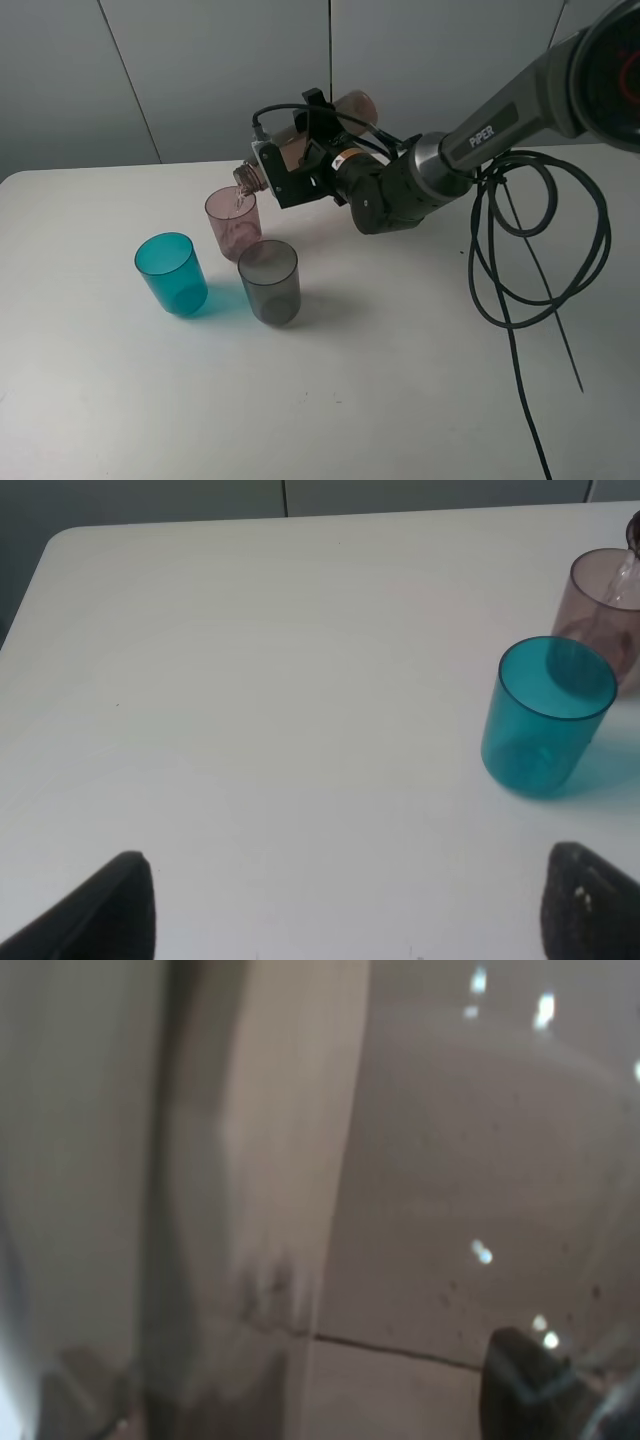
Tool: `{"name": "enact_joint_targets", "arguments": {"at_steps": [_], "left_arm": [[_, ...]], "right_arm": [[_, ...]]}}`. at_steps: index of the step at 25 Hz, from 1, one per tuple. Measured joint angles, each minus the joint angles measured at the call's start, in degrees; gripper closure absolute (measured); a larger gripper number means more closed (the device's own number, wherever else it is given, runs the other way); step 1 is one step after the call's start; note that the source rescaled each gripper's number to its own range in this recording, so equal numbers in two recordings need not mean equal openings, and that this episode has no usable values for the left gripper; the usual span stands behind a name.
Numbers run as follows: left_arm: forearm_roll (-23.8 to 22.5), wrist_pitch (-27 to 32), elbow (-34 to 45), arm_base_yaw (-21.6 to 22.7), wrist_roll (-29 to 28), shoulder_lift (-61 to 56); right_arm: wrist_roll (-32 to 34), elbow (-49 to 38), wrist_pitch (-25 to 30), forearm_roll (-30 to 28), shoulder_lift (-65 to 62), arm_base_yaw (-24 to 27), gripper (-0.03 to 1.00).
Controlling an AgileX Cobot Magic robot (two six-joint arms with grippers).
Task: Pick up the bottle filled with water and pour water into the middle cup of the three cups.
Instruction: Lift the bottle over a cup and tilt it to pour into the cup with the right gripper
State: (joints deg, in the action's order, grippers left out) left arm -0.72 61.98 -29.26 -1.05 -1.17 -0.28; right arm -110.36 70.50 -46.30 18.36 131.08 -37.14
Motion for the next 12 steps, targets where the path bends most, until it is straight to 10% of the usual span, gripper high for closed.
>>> {"name": "enact_joint_targets", "arguments": {"at_steps": [12], "left_arm": [[0.0,0.0,0.0,0.0,0.2,0.0]], "right_arm": [[-0.7,2.1,-1.3,-2.6,0.0,0.0,0.96]]}}
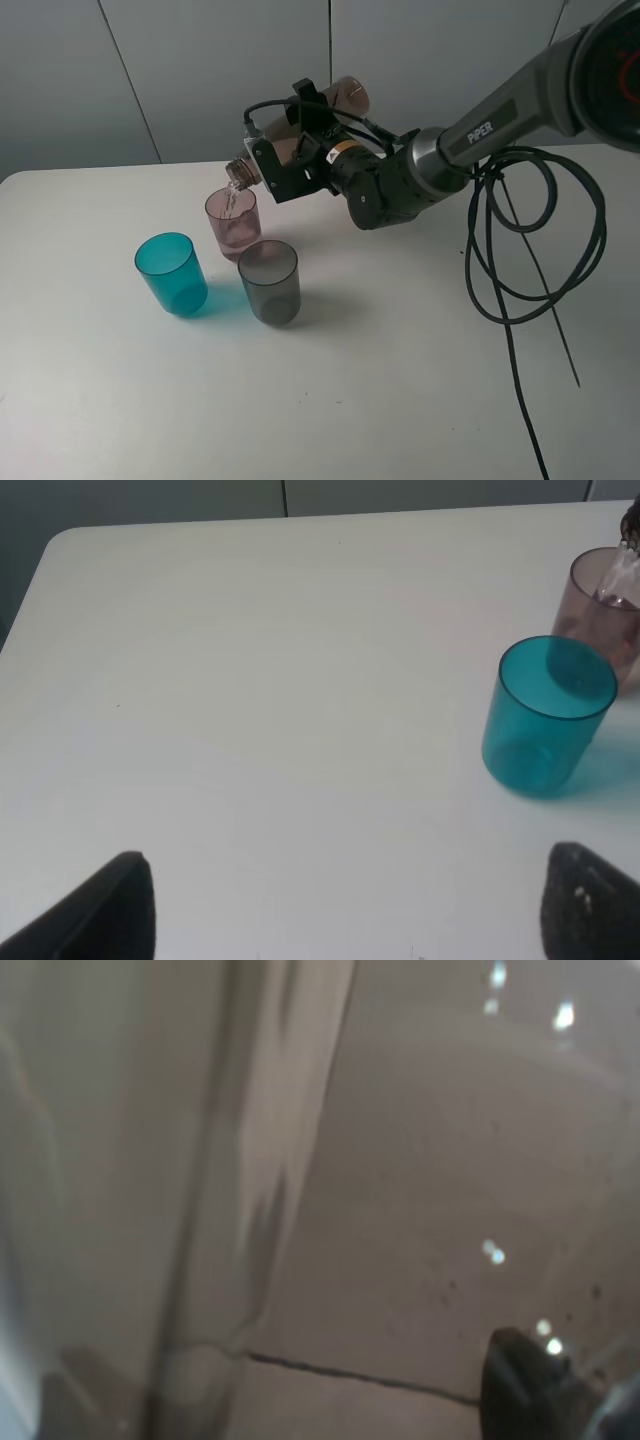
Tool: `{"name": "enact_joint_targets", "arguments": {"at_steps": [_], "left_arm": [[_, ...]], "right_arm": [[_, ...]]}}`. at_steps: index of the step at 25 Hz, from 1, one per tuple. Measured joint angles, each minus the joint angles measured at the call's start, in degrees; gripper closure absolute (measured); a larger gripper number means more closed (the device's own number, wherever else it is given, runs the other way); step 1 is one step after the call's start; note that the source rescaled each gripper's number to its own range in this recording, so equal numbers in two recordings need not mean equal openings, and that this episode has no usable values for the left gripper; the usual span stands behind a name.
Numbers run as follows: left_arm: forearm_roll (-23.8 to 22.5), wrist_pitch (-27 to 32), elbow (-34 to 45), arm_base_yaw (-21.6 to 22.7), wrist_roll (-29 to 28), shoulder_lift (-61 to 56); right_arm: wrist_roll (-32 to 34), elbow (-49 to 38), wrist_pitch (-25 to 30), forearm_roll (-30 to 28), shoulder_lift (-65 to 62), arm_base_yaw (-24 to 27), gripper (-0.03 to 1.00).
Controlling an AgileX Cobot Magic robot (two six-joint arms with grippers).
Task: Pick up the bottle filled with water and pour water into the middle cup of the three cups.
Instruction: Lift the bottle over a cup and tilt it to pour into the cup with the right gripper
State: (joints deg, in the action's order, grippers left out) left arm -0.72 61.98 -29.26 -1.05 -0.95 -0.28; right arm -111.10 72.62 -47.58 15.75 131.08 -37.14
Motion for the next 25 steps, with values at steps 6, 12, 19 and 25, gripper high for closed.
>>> {"name": "enact_joint_targets", "arguments": {"at_steps": [6,12,19,25], "left_arm": [[0.0,0.0,0.0,0.0,-0.1,0.0],[0.0,0.0,0.0,0.0,-0.2,0.0],[0.0,0.0,0.0,0.0,-0.2,0.0],[0.0,0.0,0.0,0.0,-0.2,0.0]], "right_arm": [[-1.1,0.9,0.1,-1.6,0.0,0.0,0.96],[-3.9,0.9,0.3,-1.7,0.0,0.0,0.96],[-8.3,0.9,-0.9,-2.6,0.0,0.0,0.96],[-8.5,1.1,-2.7,-5.4,0.0,0.0,0.96]]}}
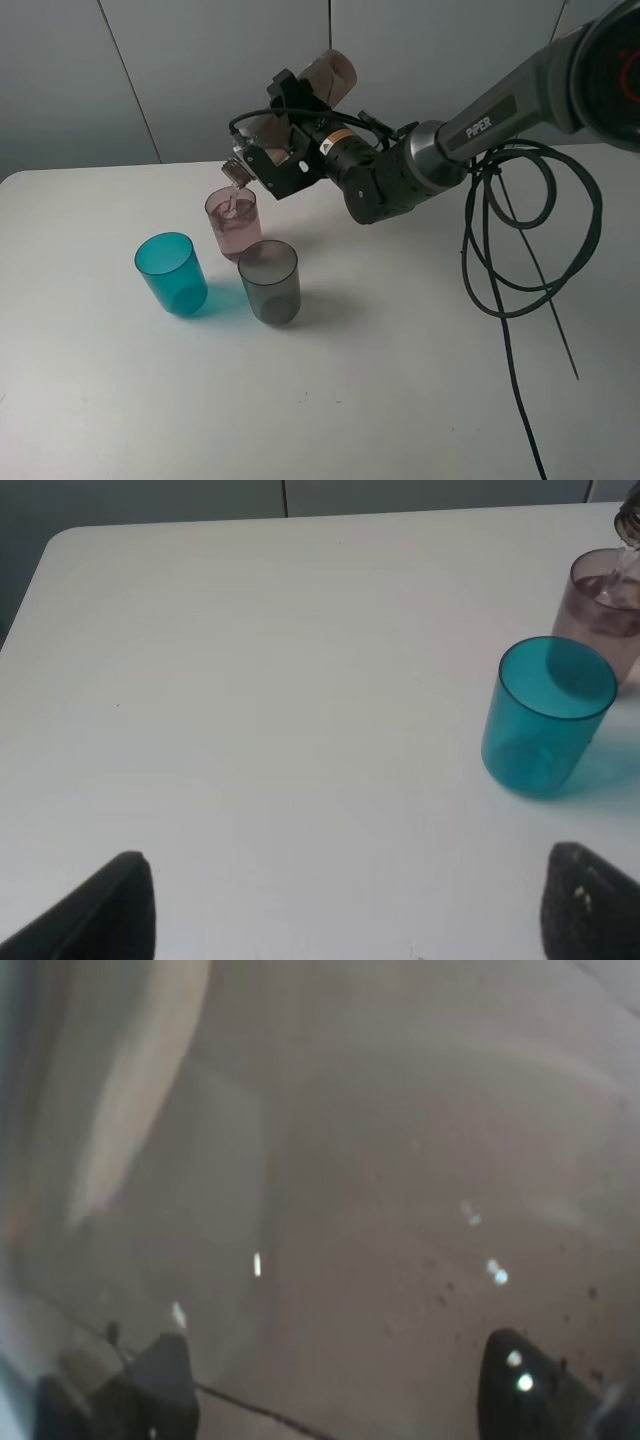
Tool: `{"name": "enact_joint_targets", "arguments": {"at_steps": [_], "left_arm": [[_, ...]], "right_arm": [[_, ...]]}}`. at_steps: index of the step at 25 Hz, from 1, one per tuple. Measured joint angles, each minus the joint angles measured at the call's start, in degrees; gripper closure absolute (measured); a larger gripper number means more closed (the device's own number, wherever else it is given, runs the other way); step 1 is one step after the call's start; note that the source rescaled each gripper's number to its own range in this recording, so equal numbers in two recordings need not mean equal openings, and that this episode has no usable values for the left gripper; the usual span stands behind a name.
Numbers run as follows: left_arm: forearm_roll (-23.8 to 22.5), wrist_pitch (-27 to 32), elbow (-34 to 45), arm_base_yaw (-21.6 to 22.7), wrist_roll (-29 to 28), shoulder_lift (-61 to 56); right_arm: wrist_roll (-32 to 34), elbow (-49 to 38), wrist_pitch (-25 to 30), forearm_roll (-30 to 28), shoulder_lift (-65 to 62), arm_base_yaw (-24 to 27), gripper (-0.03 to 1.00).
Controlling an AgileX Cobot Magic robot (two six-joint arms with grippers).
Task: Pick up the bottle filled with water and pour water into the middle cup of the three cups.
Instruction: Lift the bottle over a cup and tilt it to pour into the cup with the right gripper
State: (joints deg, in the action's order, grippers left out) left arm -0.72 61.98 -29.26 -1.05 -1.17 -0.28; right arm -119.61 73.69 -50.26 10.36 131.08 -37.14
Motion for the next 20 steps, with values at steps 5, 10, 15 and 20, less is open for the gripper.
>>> {"name": "enact_joint_targets", "arguments": {"at_steps": [5,10,15,20], "left_arm": [[0.0,0.0,0.0,0.0,0.0,0.0],[0.0,0.0,0.0,0.0,0.0,0.0],[0.0,0.0,0.0,0.0,0.0,0.0],[0.0,0.0,0.0,0.0,0.0,0.0]], "right_arm": [[0.0,0.1,-0.8,-2.1,0.0,0.0,0.96],[0.0,0.1,-1.1,-3.8,0.0,0.0,0.96],[4.7,0.1,-1.2,-3.9,0.0,0.0,0.96],[11.8,0.1,-1.2,-3.3,0.0,0.0,0.96]]}}
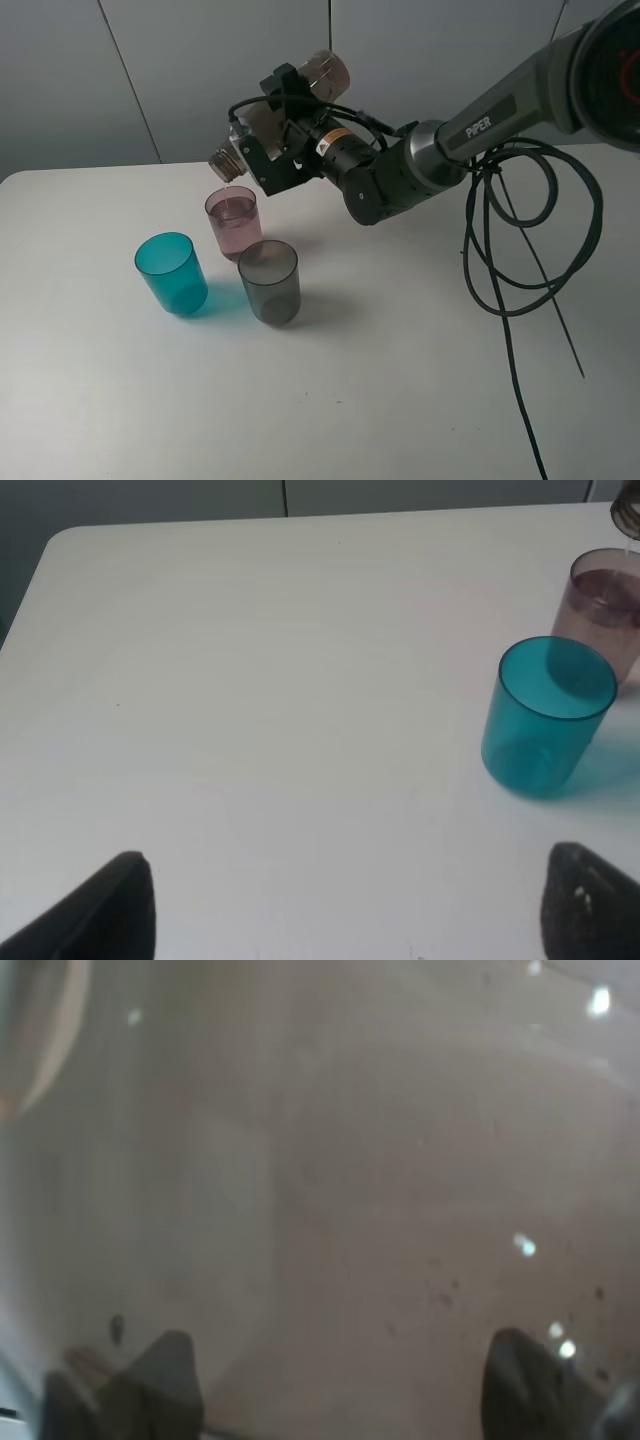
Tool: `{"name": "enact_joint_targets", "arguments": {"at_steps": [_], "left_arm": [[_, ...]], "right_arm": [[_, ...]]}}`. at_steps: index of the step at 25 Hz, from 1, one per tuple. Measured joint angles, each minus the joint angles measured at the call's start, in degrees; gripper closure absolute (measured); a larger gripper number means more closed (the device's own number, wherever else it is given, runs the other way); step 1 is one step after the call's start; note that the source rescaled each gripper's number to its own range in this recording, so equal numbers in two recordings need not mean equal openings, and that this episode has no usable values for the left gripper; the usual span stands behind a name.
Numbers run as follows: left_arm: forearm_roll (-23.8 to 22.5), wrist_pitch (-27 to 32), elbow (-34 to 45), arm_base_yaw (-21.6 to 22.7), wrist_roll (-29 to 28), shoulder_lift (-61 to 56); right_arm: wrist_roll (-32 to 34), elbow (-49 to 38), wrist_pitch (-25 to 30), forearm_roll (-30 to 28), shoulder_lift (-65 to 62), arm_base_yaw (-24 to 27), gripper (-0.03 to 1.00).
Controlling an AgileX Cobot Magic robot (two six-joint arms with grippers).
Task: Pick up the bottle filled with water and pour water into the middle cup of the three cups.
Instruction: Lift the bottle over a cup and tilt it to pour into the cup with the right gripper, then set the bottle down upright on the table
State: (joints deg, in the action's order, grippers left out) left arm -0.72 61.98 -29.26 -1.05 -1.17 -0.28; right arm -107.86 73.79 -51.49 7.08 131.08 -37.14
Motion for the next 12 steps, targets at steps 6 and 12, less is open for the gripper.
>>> {"name": "enact_joint_targets", "arguments": {"at_steps": [6,12], "left_arm": [[0.0,0.0,0.0,0.0,0.0,0.0],[0.0,0.0,0.0,0.0,0.0,0.0]], "right_arm": [[5.6,0.0,3.8,4.6,-0.1,0.0,0.96],[21.2,-3.9,10.7,4.6,-4.5,0.0,0.96]]}}
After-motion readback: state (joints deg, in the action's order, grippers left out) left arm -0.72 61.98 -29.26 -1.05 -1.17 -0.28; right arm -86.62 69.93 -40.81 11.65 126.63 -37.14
